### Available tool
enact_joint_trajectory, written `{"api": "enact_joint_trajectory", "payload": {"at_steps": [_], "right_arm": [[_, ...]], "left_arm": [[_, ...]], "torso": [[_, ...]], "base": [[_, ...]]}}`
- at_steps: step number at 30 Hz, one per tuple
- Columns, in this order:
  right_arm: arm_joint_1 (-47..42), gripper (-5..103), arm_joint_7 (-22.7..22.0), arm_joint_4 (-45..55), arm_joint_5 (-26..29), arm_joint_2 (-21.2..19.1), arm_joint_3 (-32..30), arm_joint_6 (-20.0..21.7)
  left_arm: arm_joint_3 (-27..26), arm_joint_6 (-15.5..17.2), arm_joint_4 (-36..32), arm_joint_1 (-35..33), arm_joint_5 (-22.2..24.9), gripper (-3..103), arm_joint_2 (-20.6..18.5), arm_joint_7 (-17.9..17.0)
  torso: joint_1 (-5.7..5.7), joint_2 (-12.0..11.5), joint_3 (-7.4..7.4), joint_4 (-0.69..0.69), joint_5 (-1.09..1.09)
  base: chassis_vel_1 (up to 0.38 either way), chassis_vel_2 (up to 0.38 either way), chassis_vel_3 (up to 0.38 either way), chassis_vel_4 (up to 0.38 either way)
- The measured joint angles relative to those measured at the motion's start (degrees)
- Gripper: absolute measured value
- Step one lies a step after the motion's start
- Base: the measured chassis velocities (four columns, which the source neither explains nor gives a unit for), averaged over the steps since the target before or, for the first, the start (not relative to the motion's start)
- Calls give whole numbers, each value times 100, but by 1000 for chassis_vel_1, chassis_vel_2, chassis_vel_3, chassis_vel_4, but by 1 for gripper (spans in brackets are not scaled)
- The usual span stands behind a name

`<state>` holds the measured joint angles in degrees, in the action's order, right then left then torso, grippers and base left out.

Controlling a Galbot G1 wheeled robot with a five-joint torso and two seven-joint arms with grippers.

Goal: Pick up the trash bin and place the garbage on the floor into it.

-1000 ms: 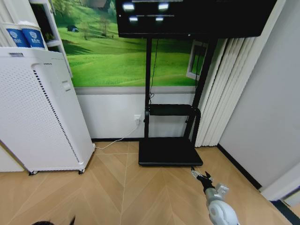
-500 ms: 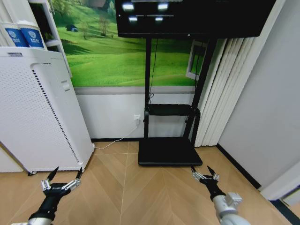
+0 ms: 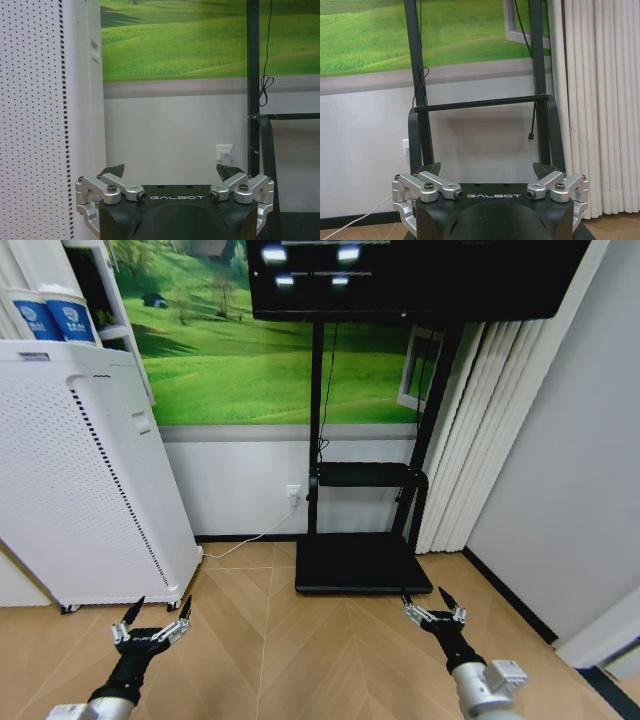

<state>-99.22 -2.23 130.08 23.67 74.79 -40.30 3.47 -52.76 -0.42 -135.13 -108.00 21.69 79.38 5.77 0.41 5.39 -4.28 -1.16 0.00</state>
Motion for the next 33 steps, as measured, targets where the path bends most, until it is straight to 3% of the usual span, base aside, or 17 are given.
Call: {"api": "enact_joint_trajectory", "payload": {"at_steps": [11, 33], "right_arm": [[9, 100, -6, -21, 8, -3, 3, 4], [17, 100, -11, -38, 20, -7, 4, 5]], "left_arm": [[-7, 0, 6, -8, 0, 100, 0, 4], [-13, -1, 12, -14, 1, 100, 2, 14]], "torso": [[8, 63, -53, 0, 0], [140, 607, -467, 0, 0]], "base": [[0, 0, 0, 0], [0, 0, 0, 0]]}}
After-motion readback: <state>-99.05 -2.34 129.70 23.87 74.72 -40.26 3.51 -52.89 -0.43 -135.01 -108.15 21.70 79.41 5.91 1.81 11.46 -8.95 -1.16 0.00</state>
